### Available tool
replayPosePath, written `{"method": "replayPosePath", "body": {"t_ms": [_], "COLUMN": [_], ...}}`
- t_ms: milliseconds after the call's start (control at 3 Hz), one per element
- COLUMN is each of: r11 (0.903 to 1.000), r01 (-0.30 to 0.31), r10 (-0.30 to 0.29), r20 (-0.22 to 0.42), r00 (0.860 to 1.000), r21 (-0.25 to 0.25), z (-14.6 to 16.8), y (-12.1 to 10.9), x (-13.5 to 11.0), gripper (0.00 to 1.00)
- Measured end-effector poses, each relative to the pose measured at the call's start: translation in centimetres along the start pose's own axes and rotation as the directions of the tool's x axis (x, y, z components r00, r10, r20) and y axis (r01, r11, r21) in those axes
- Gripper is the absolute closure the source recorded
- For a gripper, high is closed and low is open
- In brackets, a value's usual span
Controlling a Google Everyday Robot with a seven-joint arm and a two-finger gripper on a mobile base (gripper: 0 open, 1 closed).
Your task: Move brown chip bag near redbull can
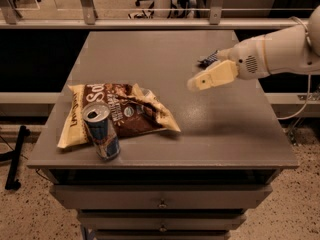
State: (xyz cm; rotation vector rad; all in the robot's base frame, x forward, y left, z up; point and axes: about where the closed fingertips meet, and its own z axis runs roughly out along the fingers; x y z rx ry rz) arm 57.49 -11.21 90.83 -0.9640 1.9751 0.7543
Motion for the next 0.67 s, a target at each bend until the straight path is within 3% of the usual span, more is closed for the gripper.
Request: {"method": "replayPosePath", "body": {"t_ms": [333, 667], "r11": [0.987, 0.9724], "r01": [0.029, 0.02], "r10": [-0.045, -0.055], "r20": [0.097, 0.143], "r00": [0.994, 0.988], "r21": [0.158, 0.232], "z": [-3.9, -4.4], "y": [-3.9, -5.7], "x": [-1.7, -3.0], "gripper": [0.0, 0.0]}}
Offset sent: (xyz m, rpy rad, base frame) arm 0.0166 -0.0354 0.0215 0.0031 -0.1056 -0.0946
